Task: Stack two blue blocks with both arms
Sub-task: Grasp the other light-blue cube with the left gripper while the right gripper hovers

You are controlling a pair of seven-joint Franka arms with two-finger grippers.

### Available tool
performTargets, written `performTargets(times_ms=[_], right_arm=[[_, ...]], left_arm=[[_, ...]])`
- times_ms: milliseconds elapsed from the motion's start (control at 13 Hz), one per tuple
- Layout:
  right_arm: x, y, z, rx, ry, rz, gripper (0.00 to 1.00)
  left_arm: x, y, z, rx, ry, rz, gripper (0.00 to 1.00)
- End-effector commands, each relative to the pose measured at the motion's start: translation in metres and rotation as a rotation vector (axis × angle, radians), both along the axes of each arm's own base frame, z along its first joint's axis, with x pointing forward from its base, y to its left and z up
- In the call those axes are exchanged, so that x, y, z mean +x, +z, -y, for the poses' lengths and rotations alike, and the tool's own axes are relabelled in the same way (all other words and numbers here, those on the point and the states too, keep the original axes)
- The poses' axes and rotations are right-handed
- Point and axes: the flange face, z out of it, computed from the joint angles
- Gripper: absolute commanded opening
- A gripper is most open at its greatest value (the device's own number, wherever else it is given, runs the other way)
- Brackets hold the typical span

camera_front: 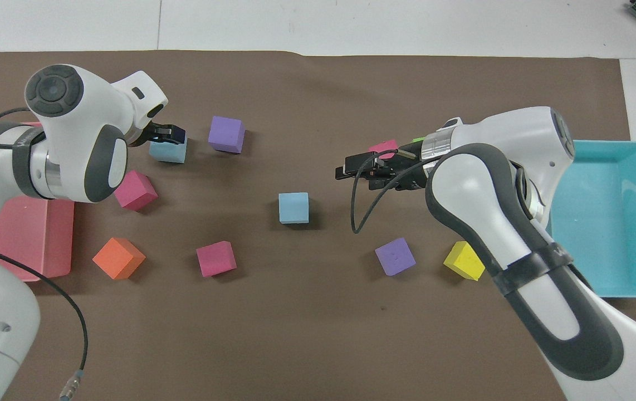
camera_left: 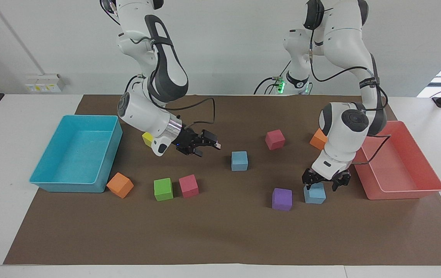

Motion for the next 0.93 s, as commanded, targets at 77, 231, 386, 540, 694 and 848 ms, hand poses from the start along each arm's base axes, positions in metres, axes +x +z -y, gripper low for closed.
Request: performTargets(times_ms=[77, 231, 386, 540, 694, 848], right_arm=[[-0.008, -0.037, -0.005, 0.039, -0.023, -0.018, 0.0], [-0.012, -0.052, -0.006, 0.054, -0.052, -0.056, 0.0], [-0.014, -0.07, -0.005, 0.046, -0.052, -0.085, 0.0], [-0.014, -0.078, -0.006, 0.071, -0.074, -0.101, 0.0], [-0.015, -0.093, -0.007, 0.093, -0.094, -0.122, 0.0], [-0.015, -0.096, -0.008, 0.116, -0.106, -0.125, 0.0]], left_arm=[[0.0, -0.026, 0.013, 0.085, -0.015, 0.025, 1.0], [0.0, -0.036, 0.018, 0.101, -0.003, 0.028, 1.0], [0.0, -0.038, 0.014, 0.101, 0.002, 0.026, 1.0], [-0.004, -0.045, 0.012, 0.102, 0.001, 0.013, 1.0], [-0.008, -0.048, 0.015, 0.1, 0.001, 0.001, 1.0], [-0.008, -0.047, 0.014, 0.097, 0.005, 0.002, 1.0]])
